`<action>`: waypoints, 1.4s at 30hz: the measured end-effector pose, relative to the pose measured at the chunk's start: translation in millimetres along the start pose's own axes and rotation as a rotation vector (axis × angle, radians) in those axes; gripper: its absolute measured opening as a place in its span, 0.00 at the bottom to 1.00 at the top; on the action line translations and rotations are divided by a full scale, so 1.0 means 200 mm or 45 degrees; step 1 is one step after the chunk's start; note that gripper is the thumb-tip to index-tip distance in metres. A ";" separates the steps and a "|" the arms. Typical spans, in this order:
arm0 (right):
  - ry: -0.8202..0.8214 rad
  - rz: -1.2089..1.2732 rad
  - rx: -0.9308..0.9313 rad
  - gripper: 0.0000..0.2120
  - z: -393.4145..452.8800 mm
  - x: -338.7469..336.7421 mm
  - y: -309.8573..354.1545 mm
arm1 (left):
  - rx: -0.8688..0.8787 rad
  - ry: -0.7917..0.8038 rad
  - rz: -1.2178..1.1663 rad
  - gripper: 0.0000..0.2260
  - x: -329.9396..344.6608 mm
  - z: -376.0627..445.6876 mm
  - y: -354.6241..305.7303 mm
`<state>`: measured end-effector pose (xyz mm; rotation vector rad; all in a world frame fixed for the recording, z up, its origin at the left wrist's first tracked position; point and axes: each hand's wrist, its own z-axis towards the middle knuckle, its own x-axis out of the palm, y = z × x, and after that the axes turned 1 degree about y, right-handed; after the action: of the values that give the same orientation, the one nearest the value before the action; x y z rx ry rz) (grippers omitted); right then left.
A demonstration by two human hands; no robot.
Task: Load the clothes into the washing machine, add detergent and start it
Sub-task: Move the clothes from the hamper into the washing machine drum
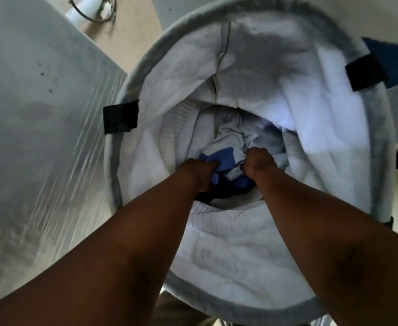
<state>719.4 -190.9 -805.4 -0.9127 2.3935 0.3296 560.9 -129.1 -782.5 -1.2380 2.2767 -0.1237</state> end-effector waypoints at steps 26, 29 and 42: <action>-0.468 0.198 -0.421 0.20 -2.65 -1.62 0.22 | -0.101 -0.580 0.190 0.30 -1.36 -2.84 -0.70; -0.553 0.225 -0.458 0.08 -2.95 -1.69 0.30 | -0.043 -0.655 0.131 0.30 -1.42 -3.15 -0.72; -0.981 0.595 -0.796 0.09 -4.31 -1.72 1.05 | 0.257 -1.281 0.056 0.28 -1.39 -4.55 -0.29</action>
<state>439.3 -200.1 103.9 -0.3213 1.7396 1.3826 271.2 -95.3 123.9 -0.8470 1.3685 0.2353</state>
